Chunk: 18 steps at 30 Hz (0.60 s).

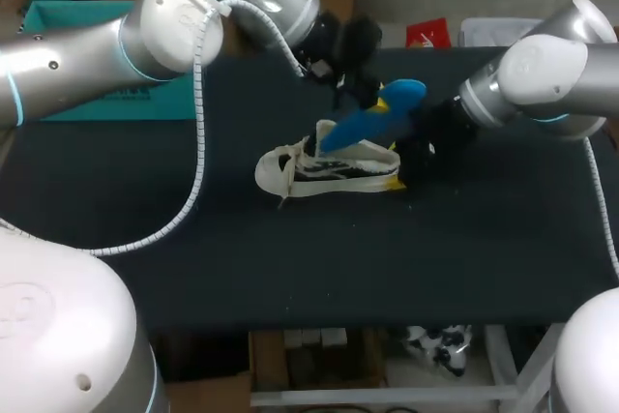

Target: Open the shoe tongue, take the insole out of the shoe, put the insole back into the shoe, and pack the shoe into the shoebox

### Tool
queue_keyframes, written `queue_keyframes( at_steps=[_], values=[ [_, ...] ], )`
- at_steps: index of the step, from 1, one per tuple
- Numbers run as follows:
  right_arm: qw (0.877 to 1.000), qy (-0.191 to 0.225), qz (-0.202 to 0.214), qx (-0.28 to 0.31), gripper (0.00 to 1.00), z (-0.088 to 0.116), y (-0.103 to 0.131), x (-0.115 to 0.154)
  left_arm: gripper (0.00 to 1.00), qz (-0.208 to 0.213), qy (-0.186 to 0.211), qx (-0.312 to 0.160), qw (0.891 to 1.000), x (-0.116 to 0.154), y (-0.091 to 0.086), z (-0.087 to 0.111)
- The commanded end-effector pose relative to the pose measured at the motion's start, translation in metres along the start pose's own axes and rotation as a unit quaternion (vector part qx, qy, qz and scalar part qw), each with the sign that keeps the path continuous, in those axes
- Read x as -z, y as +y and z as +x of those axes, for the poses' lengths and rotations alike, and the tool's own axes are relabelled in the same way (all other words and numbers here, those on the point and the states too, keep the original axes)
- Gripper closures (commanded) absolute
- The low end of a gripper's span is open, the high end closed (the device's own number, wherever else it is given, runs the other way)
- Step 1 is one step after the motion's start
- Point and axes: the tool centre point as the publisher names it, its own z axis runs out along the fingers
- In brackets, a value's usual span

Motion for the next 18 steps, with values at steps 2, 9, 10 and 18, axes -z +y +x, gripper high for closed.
queue_keyframes(
  at_steps=[2,9,10,18],
  values=[
    [0.999,-0.016,0.046,-0.008,0.0,0.011,0.006,0.032,1.0,0.059,0.017,-0.02,0.998,0.022,-0.01,0.008],
    [0.993,-0.037,0.112,-0.001,0.0,0.011,0.026,0.066,1.0,0.107,0.03,-0.056,0.992,0.052,-0.03,0.022],
    [0.992,-0.04,0.121,-0.001,0.0,0.01,0.029,0.069,1.0,0.108,0.03,-0.056,0.992,0.056,-0.03,0.023],
    [0.981,-0.045,0.188,0.022,0.0,0.002,0.064,0.076,1.0,0.111,0.026,-0.038,0.993,0.081,-0.013,0.024]
  ],
)
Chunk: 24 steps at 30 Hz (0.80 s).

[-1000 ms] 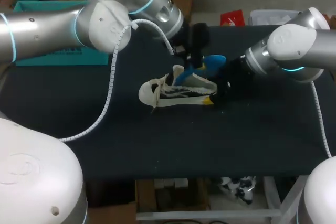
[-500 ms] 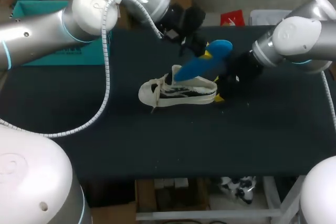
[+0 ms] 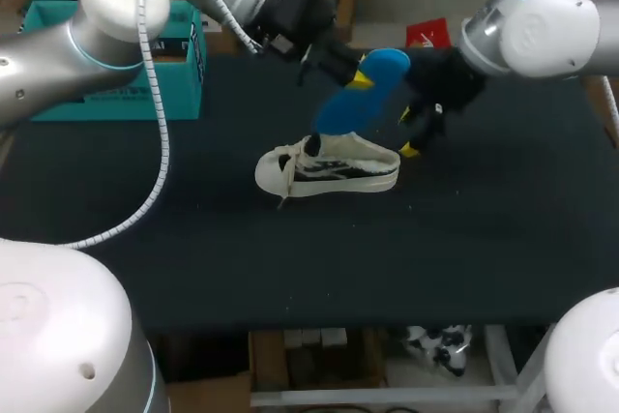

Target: Open the shoe tongue, take the insole out of the shoe, put the insole back into the shoe, and pack the shoe into the shoebox

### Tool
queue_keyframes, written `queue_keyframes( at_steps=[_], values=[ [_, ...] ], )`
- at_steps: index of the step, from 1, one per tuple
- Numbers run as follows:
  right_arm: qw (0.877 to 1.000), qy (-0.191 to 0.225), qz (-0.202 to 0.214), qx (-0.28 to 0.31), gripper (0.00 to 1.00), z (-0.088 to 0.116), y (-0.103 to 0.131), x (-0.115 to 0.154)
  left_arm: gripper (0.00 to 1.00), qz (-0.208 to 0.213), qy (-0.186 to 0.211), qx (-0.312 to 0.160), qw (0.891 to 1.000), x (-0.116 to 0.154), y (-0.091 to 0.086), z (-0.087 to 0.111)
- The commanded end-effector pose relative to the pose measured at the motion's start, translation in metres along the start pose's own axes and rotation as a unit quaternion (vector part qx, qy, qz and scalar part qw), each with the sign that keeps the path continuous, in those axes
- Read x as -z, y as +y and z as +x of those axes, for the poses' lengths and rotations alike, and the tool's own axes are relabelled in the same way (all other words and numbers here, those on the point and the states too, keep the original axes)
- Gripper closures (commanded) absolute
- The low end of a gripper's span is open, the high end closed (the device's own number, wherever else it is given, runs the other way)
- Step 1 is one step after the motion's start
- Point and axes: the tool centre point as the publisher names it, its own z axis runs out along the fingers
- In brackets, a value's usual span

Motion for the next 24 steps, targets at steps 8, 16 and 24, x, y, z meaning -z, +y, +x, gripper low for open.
queue_keyframes(
  at_steps=[8,16,24],
  values=[
    [0.991,0.002,0.134,0.01,0.0,-0.01,0.043,-0.001,1.0,-0.008,-0.019,0.04,0.999,0.053,0.035,0.013],
    [0.987,0.001,0.16,0.017,0.0,-0.012,0.061,-0.011,1.0,-0.006,-0.023,0.055,0.998,0.085,0.055,0.027],
    [0.985,0.001,0.17,0.019,0.0,-0.009,0.069,-0.015,1.0,0.003,-0.03,0.046,0.999,0.106,0.045,0.042]
  ],
)
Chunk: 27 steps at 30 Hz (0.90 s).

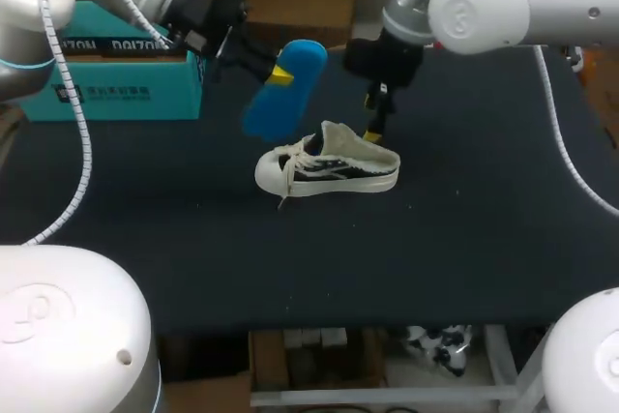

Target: Open the shoe tongue, take the insole out of the shoe, put the insole back into the shoe, and pack the shoe into the shoebox

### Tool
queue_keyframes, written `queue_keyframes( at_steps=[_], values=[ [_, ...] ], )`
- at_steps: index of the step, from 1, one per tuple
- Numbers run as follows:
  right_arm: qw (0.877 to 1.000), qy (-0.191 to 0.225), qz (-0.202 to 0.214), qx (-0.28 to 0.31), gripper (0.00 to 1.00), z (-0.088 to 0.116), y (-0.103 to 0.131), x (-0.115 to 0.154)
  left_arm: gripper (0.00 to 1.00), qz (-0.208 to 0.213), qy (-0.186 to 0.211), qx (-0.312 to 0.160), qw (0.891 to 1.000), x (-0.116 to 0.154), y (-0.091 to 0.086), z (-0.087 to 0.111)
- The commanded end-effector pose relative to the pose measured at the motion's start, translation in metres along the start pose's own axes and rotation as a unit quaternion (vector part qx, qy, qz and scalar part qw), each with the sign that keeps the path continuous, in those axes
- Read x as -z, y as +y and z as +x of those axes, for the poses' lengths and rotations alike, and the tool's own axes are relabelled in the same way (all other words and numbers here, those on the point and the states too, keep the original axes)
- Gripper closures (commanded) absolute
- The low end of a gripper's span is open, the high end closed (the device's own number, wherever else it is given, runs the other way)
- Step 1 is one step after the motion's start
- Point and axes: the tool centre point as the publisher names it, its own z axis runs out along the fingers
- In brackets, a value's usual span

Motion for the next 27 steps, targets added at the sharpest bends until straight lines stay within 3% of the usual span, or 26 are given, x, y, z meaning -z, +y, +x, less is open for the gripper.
queue_keyframes(
  at_steps=[1,9,21,27],
  values=[
    [0.999,0.003,0.041,0.0,0.0,0.001,0.006,-0.001,1.0,-0.007,-0.016,0.001,1.0,0.008,-0.003,0.012],
    [0.998,0.003,0.056,-0.001,0.0,0.006,0.018,-0.009,1.0,-0.035,-0.049,0.042,0.997,0.006,0.015,0.015],
    [0.998,-0.016,0.063,-0.009,0.0,0.012,0.037,-0.026,1.0,-0.073,-0.098,0.109,0.986,0.022,0.066,0.021],
    [0.998,-0.025,0.065,-0.011,0.02,0.011,0.043,-0.032,1.0,-0.089,-0.109,0.131,0.981,0.027,0.083,0.023]
  ],
)
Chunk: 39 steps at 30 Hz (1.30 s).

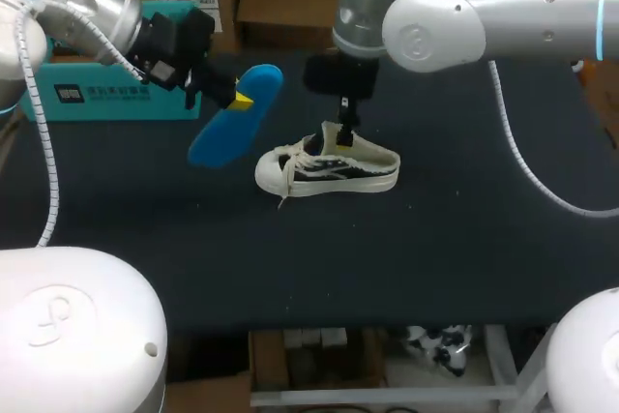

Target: Open the shoe tongue, take the insole out of the shoe, put the insole back into the shoe, and pack the shoe into the shoebox

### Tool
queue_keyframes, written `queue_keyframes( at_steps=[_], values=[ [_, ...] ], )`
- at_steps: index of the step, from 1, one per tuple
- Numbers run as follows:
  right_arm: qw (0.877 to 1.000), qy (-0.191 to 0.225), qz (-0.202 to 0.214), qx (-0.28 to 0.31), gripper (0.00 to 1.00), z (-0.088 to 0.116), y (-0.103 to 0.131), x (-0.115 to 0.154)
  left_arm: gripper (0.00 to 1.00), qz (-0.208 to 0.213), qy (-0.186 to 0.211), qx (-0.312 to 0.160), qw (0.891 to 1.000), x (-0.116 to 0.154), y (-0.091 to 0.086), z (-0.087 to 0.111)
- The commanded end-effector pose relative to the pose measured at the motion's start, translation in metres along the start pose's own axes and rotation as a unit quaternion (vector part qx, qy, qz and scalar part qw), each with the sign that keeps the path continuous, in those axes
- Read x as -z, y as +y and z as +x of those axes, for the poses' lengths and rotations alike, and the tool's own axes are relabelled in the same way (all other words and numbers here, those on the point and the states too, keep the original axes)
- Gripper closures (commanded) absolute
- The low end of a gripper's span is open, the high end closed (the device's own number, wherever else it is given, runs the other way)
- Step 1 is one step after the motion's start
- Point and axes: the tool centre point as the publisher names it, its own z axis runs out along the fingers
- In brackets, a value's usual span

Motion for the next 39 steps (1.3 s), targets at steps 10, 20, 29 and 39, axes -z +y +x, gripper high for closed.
queue_keyframes(
  at_steps=[10,20,29,39],
  values=[
    [0.999,-0.011,0.028,-0.012,0.76,-0.003,0.001,-0.009,1.0,-0.014,-0.018,0.016,1.0,0.001,0.017,0.001],
    [0.999,-0.024,0.039,-0.02,1.0,-0.006,0.003,-0.007,1.0,-0.023,-0.021,0.03,0.999,-0.002,0.022,-0.006],
    [0.996,-0.036,0.034,-0.079,1.0,-0.001,-0.006,0.008,1.0,-0.02,-0.012,0.031,0.999,-0.005,0.018,-0.015],
    [0.972,-0.034,-0.024,-0.233,1.0,0.012,-0.024,0.025,1.0,-0.004,0.003,0.009,1.0,-0.009,0.003,-0.021]
  ],
)
